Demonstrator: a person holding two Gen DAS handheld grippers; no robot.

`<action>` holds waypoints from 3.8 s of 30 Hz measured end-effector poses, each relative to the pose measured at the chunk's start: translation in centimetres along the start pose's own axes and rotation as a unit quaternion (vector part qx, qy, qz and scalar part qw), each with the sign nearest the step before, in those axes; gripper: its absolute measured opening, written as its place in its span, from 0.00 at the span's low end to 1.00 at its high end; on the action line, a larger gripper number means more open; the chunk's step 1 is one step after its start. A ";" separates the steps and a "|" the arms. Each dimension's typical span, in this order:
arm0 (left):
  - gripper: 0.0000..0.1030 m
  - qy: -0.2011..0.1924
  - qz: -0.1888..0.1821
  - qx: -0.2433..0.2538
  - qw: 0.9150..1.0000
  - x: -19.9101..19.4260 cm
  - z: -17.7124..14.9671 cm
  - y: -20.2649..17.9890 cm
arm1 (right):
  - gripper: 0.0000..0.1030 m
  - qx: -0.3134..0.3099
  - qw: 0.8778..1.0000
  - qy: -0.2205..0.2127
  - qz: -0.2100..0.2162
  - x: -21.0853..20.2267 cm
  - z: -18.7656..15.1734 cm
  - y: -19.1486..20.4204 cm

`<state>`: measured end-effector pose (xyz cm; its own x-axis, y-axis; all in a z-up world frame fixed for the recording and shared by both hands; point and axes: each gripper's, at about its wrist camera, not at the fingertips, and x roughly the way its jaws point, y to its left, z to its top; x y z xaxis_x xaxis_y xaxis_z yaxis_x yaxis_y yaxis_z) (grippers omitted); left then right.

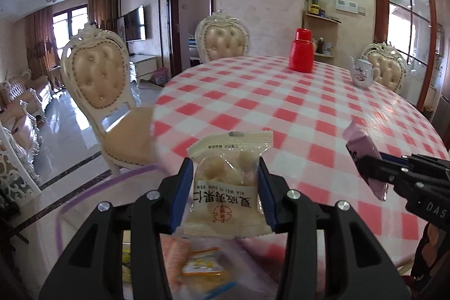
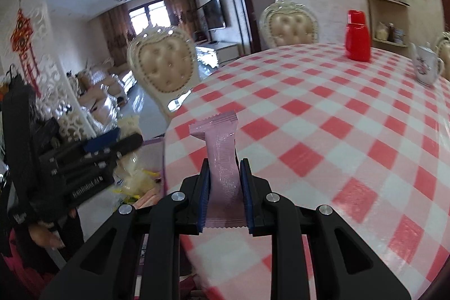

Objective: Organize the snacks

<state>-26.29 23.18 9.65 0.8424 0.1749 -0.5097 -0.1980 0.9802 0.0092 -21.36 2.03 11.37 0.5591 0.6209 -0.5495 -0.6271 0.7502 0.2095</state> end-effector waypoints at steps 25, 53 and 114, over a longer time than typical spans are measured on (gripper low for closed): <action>0.93 -0.003 0.094 -0.113 0.989 -0.3 -3.0 14.0 | 0.48 -0.155 0.971 0.129 0.125 8.6 -4.4 16.5; 0.98 0.214 0.104 -0.180 0.954 4.4 -5.2 15.2 | 0.84 -0.103 0.965 0.242 0.011 11.8 -4.6 14.8; 0.98 0.237 0.097 -0.142 0.956 5.9 -6.3 14.1 | 0.84 -0.099 0.968 0.232 0.001 12.8 -5.0 14.7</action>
<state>-27.29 37.42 1.39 0.4673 0.2228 -0.8555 -0.5128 0.8566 -0.0570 -26.15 19.86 3.40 0.2830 0.4177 -0.8634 -0.7451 0.6626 0.0763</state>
